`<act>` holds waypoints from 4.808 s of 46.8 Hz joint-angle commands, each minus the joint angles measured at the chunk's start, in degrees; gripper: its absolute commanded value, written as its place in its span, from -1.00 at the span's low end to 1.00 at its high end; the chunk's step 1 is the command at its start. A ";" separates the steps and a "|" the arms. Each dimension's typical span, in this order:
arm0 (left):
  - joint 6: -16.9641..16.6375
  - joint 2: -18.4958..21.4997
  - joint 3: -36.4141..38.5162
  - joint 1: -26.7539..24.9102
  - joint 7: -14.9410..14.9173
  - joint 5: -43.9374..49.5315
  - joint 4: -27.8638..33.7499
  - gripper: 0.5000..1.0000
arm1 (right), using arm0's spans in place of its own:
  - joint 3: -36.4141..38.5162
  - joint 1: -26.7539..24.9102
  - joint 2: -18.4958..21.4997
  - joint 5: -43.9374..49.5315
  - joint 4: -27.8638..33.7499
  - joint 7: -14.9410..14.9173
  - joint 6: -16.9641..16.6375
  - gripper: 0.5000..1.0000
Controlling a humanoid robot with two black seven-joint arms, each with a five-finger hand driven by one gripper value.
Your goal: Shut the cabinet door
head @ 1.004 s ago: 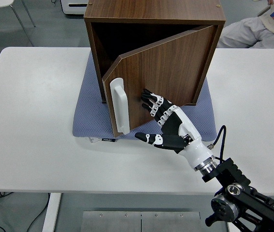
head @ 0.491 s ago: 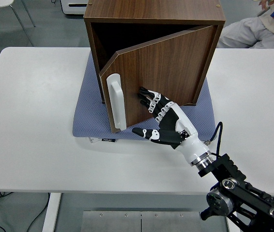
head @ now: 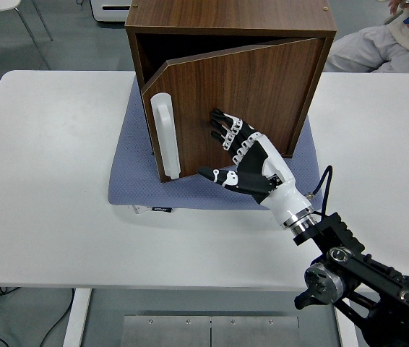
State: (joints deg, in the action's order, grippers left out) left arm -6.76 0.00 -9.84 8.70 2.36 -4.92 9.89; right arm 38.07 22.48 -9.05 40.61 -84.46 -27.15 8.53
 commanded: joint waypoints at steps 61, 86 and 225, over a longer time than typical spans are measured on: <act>0.00 0.00 0.00 0.00 0.01 0.00 0.04 1.00 | -6.43 13.64 -0.71 -9.32 5.00 1.75 0.08 1.00; 0.00 0.00 0.00 0.00 0.01 0.00 0.04 1.00 | -5.46 18.30 -2.82 -18.54 7.73 2.81 1.93 1.00; 0.00 0.00 0.00 0.00 0.01 0.00 0.04 1.00 | 9.56 -5.96 -28.04 -16.26 3.24 -7.85 -12.31 1.00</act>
State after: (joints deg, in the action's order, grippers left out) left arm -6.77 0.00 -9.84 8.70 2.37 -4.92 9.91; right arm 47.26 16.33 -37.19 25.06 -81.93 -35.00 -3.79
